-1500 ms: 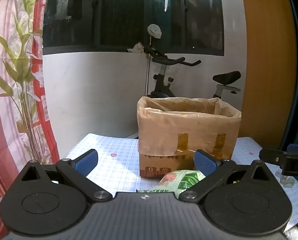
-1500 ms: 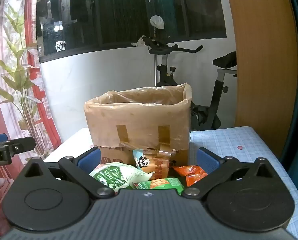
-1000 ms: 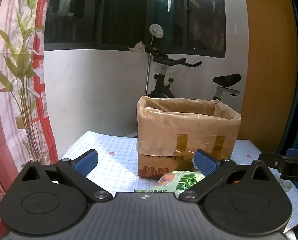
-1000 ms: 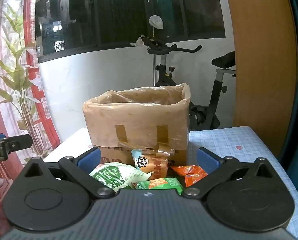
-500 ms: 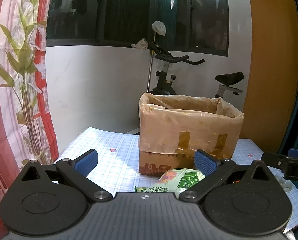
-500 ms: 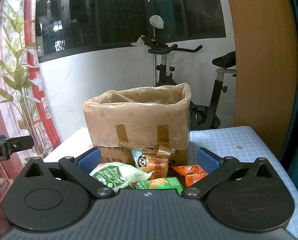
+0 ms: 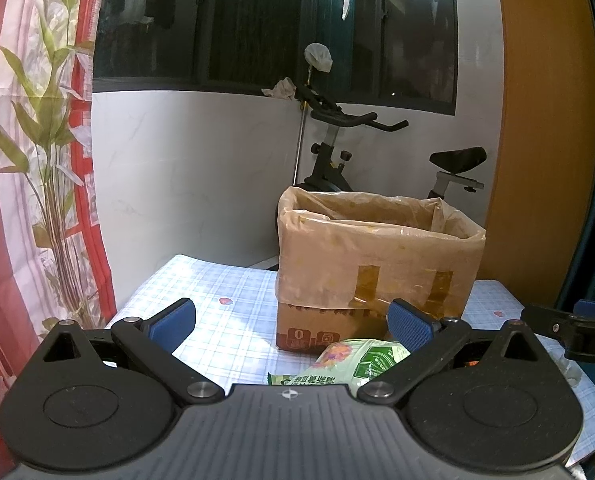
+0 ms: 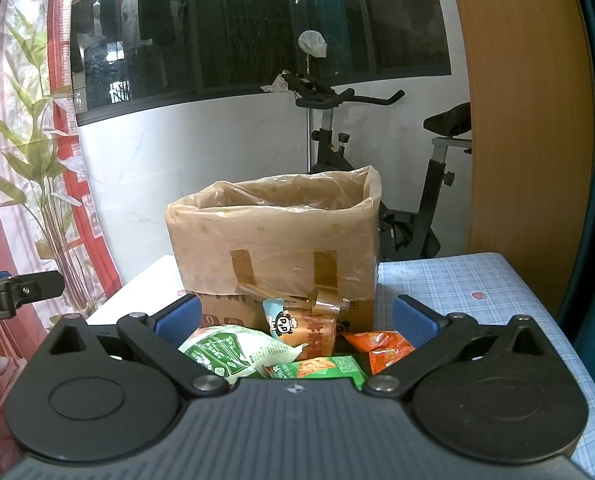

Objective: Organize snacks

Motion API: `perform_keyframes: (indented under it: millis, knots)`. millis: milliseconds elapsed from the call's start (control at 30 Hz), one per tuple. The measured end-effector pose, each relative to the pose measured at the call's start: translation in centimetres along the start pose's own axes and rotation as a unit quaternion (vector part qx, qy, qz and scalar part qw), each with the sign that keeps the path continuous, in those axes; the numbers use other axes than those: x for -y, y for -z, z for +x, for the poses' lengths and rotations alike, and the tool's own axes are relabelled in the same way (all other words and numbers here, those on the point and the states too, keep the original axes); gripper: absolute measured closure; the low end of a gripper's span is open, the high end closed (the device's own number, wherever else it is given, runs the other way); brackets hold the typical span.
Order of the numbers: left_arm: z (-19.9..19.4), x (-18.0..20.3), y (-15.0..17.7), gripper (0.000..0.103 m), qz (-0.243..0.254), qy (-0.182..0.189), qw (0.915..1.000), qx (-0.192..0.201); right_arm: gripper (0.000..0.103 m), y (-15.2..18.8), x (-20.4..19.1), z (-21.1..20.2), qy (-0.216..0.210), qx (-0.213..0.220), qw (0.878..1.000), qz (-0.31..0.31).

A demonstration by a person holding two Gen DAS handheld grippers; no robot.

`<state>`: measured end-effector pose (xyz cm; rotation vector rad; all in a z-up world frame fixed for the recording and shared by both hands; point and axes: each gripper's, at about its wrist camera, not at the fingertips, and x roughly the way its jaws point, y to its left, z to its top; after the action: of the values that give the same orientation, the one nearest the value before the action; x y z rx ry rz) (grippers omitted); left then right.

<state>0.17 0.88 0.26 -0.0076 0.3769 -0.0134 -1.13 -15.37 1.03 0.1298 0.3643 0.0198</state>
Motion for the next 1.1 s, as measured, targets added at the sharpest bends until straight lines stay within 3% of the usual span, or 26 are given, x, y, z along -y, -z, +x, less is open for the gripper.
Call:
perform_keyframes:
  millis: [1100]
  knots:
    - [-0.02,-0.39,0.18,0.0,-0.007,0.005,1.0,-0.004,0.0,0.01,-0.04,0.12,-0.002,0.0,1.0,-0.002]
